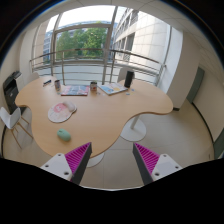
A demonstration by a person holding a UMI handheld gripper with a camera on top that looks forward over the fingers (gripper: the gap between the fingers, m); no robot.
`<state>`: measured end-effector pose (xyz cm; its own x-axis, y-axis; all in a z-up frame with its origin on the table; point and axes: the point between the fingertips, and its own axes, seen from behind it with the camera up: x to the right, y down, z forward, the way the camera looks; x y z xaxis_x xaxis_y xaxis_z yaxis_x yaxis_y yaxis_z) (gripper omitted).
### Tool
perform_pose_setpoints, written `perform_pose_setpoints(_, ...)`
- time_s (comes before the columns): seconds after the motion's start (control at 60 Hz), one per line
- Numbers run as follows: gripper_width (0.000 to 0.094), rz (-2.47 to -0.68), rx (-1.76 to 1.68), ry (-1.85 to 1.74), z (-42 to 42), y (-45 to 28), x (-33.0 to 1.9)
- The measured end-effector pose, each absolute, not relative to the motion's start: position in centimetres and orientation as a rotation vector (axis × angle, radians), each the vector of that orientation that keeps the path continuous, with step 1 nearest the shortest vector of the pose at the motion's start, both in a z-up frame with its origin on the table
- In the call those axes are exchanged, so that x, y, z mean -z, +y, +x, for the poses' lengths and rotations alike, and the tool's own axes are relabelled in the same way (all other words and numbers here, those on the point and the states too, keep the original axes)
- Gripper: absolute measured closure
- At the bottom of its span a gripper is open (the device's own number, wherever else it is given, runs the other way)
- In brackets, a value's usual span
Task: Arrange mouse
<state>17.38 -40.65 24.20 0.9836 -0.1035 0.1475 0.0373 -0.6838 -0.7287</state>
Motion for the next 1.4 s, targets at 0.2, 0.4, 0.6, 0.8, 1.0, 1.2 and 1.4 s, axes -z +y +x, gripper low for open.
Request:
perform_pose_setpoints(0.2, 0.0089, -2.341, 0.281, 0.075, 17.0, -43.1, -22.0)
perform_pose_setpoints(0.4, 0.009, -2.348, 0.308, 0.178, 14.6, -47.0, -15.7)
perform_pose_setpoints(0.6, 0.0084, -2.342, 0.289, 0.232, 7.5, -48.1, -8.2)
perform_pose_setpoints(0.8, 0.0086, -2.307, 0.203, 0.187, -0.4, -42.1, -3.8)
perform_pose_setpoints(1.0, 0.0087, -2.283, 0.165, 0.1, -4.3, -32.4, -0.7)
perform_pose_setpoints(1.2, 0.0082, -2.289, 0.172, 0.029, -4.7, -25.4, 1.0)
perform_pose_setpoints(1.4, 0.0098, -2.276, 0.157, 0.014, -3.7, -20.5, 1.2)
